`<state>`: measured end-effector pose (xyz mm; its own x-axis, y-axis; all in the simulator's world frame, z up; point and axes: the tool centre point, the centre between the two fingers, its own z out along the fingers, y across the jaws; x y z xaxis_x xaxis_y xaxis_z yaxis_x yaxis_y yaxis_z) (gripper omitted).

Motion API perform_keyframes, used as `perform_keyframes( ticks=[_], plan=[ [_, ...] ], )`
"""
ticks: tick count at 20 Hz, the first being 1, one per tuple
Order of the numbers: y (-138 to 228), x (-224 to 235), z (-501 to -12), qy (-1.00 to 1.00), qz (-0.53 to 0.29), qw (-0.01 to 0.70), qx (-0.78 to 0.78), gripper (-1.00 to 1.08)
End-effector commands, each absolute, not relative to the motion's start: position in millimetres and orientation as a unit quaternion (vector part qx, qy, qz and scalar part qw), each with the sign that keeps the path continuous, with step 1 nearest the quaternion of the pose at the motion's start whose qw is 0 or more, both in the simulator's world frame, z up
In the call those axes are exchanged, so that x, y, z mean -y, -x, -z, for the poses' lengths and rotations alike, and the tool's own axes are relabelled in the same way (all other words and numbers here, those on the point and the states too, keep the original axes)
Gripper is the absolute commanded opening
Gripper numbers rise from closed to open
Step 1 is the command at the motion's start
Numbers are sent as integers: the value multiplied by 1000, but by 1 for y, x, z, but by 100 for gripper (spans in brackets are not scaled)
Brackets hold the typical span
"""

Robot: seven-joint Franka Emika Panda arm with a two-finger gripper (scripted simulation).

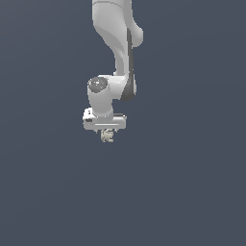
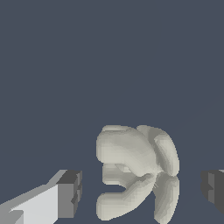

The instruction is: Pick up the object and move it to a goal position.

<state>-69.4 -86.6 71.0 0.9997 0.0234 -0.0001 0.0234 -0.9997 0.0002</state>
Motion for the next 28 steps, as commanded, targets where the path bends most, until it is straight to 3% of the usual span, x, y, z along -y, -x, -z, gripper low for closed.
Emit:
perform_keyframes(
  ticks=[1, 9, 10, 28],
  plan=[
    [70, 87, -58, -1000, 0, 0, -12, 100],
    [70, 87, -39, -1000, 0, 0, -12, 100],
    [70, 87, -39, -1000, 0, 0, -12, -100],
    [63, 94, -55, -1000, 0, 0, -11, -100]
  ],
)
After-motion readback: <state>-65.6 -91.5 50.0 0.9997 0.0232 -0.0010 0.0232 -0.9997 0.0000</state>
